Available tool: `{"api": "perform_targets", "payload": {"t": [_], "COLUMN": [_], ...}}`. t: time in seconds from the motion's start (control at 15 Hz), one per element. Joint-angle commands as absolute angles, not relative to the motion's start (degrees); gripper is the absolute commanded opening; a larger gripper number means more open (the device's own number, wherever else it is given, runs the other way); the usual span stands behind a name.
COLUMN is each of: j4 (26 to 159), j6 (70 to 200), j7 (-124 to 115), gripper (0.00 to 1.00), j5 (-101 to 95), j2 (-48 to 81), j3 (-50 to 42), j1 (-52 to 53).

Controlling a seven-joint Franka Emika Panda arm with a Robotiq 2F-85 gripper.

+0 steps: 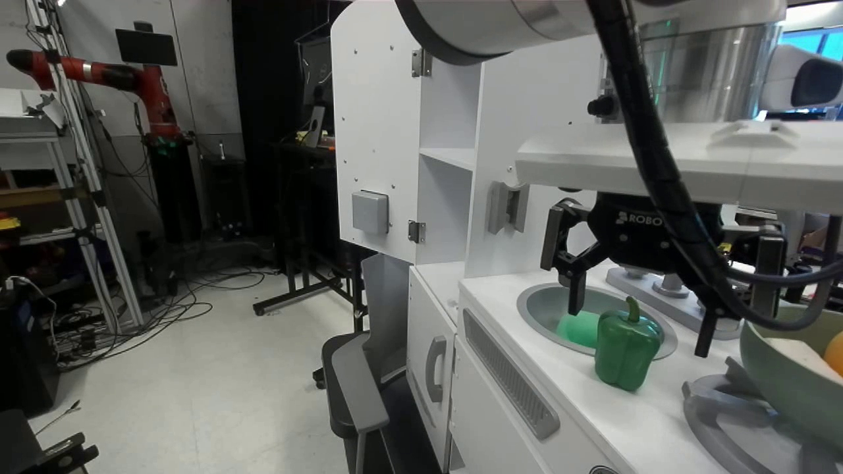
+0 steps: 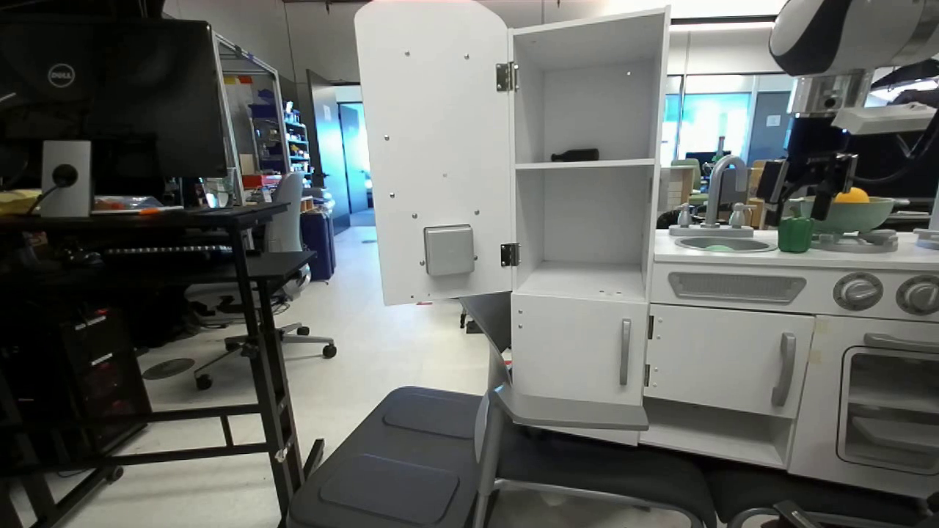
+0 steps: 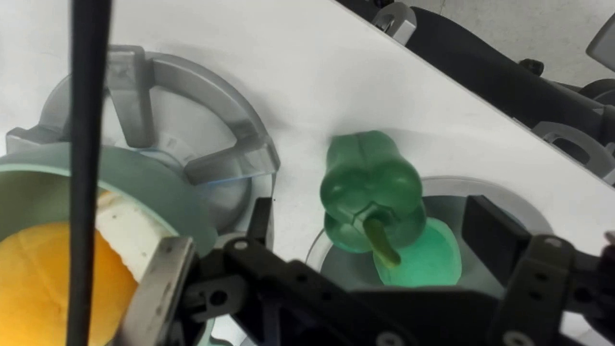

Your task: Open the upper cabinet on the left, place the black bottle on the top shelf of the cabinet, place the green pepper from the counter on the top shelf in the cabinet

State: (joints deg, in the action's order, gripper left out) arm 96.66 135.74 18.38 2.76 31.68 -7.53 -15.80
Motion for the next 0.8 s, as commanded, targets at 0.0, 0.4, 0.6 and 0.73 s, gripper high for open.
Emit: {"api": "perform_targets", "payload": {"t": [0.0,0.4,0.6,0.73], "j4": [93.3,92.2,91.3,90.9], "j6": [133.6,132.1,129.6,128.8], "j7": [19.9,20.4,21.2,22.0], "gripper": [1.00,1.00,1.00,1.00], "j5": [2.7,2.1,2.0,2.2], "j2": [33.7,33.9,34.1,34.7], "j3": [-5.9,-5.1,-5.0,-4.9], "j1": [-17.1,-16.7,-16.7,-17.0]}}
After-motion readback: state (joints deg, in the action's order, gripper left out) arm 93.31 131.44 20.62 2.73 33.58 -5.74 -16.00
